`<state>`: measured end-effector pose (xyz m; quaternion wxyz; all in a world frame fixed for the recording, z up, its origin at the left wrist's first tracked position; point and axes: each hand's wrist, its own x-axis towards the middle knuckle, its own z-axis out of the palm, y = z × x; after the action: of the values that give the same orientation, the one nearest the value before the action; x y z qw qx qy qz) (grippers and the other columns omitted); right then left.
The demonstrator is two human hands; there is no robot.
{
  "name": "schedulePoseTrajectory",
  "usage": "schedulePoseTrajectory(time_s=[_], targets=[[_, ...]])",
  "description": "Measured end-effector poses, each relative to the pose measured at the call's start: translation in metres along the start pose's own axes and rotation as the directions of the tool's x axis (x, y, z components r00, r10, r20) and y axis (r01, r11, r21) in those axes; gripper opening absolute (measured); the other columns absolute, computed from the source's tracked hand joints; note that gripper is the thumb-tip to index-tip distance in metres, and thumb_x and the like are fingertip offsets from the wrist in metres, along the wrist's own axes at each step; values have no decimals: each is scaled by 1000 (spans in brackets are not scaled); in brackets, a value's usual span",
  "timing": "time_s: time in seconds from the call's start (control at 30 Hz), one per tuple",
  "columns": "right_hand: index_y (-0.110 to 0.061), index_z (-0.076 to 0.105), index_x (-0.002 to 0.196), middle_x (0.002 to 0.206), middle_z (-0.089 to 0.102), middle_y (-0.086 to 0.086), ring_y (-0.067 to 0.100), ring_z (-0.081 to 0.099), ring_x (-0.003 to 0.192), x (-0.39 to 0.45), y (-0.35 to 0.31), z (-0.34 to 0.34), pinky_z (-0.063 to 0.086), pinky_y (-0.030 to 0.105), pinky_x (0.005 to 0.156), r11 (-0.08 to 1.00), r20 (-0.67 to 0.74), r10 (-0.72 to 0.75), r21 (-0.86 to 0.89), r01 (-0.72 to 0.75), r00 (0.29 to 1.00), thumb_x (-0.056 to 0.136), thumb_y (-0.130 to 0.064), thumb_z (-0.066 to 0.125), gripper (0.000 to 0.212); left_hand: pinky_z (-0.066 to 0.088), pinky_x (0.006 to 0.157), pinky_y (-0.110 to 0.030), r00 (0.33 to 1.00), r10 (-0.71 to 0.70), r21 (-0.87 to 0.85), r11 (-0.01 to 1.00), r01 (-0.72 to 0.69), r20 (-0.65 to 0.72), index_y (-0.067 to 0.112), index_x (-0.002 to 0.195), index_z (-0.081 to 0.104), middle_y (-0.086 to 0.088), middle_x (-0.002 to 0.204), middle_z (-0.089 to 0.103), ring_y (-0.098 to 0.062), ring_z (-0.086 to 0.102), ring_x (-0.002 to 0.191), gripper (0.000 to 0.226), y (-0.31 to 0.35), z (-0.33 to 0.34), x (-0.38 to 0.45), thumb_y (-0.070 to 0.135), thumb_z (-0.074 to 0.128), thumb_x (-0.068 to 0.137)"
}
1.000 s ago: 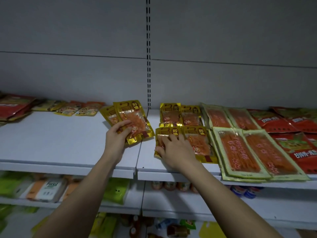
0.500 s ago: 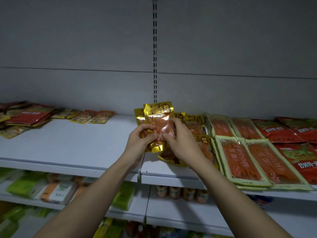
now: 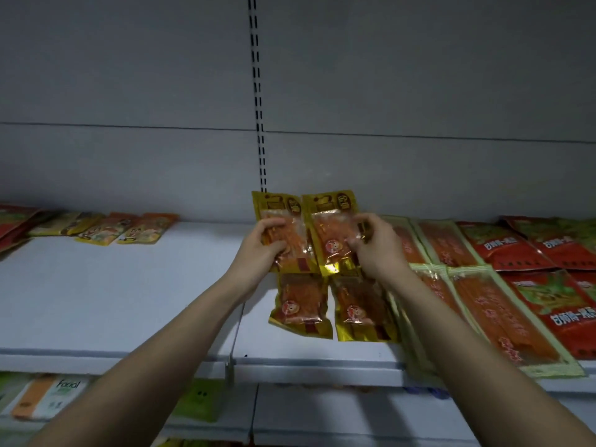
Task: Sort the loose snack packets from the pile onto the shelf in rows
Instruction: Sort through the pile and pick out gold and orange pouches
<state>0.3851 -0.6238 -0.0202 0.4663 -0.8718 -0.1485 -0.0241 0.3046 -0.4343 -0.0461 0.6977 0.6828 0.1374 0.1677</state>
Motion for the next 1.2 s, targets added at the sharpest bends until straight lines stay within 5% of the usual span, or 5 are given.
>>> schedulePoseTrajectory(time_s=[0.53,0.73,0.9,1.03,1.2], targets=[[-4,63,111,114,63,19,40,60,108,83,31,31,49,39,84,775,43,96,-630,-48,994,96,-14,53,21,59,84,-40,993,-19,115,993,6,113,13,119,54,5,108,59,-25,63,108,41,-24,-1,87,-6,69,87],[-16,54,134,147,35,11,39,33,134,77,20,39,39,49,102,520,170,34,-844,128,985,94,-18,57,41,56,95,-42,985,95,313,940,-138,147,31,95,58,4,107,63,-23,65,106,34,-38,6,102,5,75,83],[-24,52,139,140,47,5,34,34,135,81,16,38,40,47,105,605,340,163,-776,178,926,97,-33,56,43,25,114,-39,973,166,734,639,-229,160,27,131,60,-5,151,32,-30,27,138,54,-50,8,111,29,80,81],[-25,57,133,130,55,6,34,48,123,85,24,40,45,43,99,646,349,153,-743,173,925,96,-35,57,39,38,106,-35,901,187,659,627,-416,391,19,125,68,-2,136,58,-24,48,129,30,-56,7,112,19,63,95],[-28,62,125,123,61,6,33,55,115,86,26,40,51,44,92,686,337,136,-711,157,932,92,-37,60,34,31,92,-15,851,145,602,648,-467,504,20,130,66,5,140,57,-12,46,129,31,-58,8,114,17,50,104]])
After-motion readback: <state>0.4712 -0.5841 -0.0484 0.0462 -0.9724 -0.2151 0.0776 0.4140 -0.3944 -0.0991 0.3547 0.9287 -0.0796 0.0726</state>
